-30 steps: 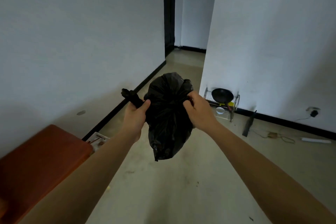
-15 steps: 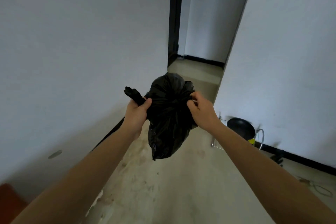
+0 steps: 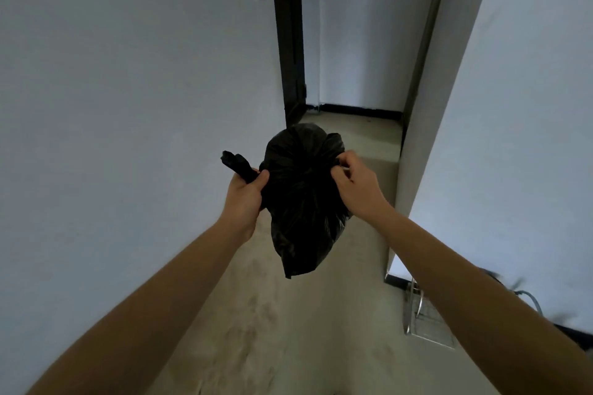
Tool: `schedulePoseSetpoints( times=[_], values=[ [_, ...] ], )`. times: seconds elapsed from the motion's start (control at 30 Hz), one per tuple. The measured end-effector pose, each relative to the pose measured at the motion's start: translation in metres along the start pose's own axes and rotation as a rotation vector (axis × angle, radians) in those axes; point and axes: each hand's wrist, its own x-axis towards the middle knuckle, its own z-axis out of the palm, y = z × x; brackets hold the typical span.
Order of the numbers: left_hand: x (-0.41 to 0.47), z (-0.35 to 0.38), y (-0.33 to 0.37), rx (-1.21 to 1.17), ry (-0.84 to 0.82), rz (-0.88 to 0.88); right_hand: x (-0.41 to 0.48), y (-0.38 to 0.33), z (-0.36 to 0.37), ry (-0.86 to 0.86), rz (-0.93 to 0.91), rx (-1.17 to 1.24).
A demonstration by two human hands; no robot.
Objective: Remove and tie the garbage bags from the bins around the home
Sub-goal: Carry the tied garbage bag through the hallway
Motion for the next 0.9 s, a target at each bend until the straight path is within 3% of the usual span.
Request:
schedulePoseSetpoints(
  times=[0.4,0.6,0.9],
  values=[
    [0.343,0.013,-0.008,-0.069,0.053,-0.071,0.340,0.068,0.080,-0.134,0.035,-0.067],
    [0.538,0.005,-0.028,-0.023,-0.014,-0.118,0.513,0.111,0.141,-0.108,0.120,-0.090],
    [0.785,0.039,-0.035,0.117,-0.149,-0.229,0.727,0.186,0.175,-0.097,0.255,-0.120]
  ],
)
